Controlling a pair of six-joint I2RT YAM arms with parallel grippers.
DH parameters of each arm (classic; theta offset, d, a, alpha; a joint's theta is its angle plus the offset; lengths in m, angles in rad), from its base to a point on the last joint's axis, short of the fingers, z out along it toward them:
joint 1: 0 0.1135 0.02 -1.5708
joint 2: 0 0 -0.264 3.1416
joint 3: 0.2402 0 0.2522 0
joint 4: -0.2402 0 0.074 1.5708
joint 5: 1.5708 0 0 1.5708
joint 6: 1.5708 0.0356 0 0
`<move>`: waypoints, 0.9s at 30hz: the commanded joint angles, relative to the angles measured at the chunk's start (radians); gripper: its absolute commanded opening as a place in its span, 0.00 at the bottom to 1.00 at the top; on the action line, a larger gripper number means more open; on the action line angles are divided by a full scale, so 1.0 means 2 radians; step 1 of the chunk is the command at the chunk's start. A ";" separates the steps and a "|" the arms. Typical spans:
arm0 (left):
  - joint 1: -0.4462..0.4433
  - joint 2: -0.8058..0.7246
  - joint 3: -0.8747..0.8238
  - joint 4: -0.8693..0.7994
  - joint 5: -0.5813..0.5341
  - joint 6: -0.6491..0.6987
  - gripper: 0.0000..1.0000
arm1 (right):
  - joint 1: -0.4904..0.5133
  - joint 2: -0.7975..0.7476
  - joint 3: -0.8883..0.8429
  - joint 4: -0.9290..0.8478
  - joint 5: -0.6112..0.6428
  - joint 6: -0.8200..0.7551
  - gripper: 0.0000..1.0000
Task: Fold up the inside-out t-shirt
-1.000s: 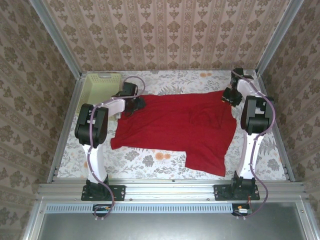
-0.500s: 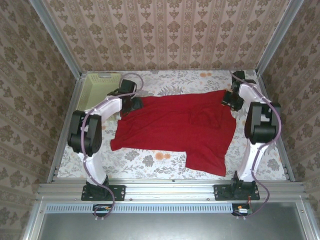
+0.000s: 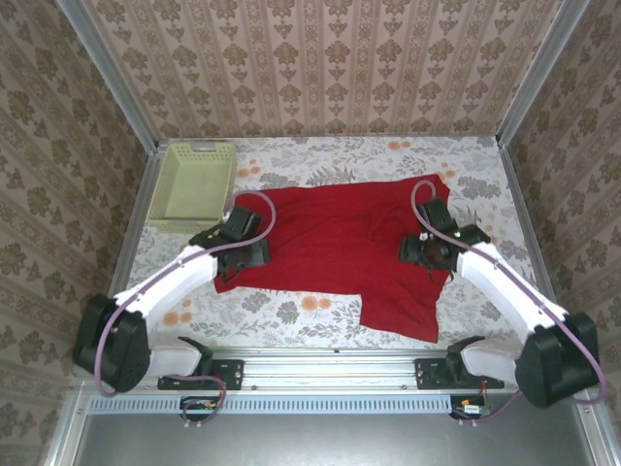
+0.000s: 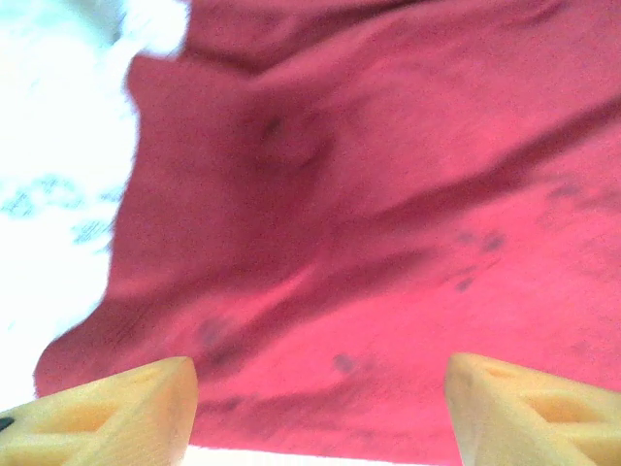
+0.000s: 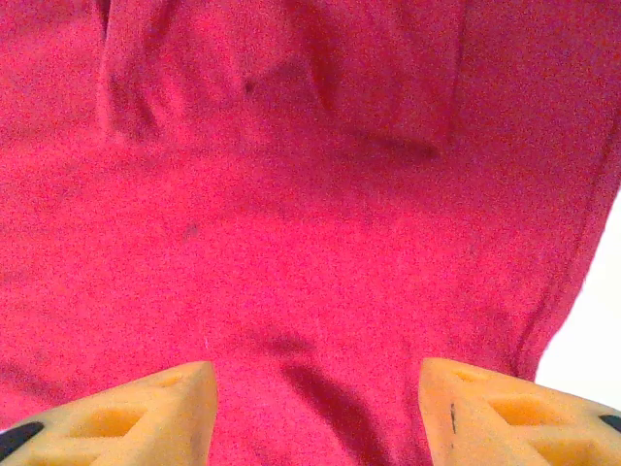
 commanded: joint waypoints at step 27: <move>0.122 -0.040 -0.132 0.058 0.029 -0.049 0.57 | 0.169 -0.142 -0.164 -0.068 0.082 0.263 0.64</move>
